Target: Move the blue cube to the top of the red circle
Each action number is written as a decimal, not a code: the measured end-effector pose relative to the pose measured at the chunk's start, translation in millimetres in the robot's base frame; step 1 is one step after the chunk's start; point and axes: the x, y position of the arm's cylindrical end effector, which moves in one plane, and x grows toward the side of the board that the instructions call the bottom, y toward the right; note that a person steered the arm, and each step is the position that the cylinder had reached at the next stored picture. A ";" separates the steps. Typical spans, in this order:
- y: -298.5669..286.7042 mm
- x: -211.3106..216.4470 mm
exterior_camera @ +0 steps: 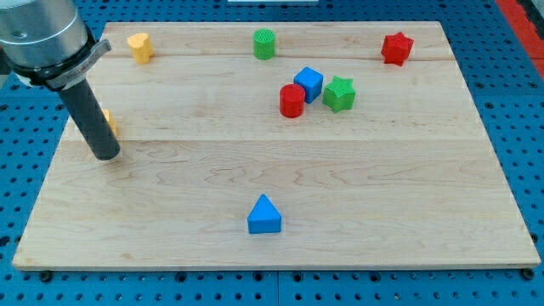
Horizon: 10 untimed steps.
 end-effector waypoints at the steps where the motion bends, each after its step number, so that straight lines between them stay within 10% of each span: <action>1: 29.5 0.0; 4: 189.7 -115.7; 10: 324.5 -128.9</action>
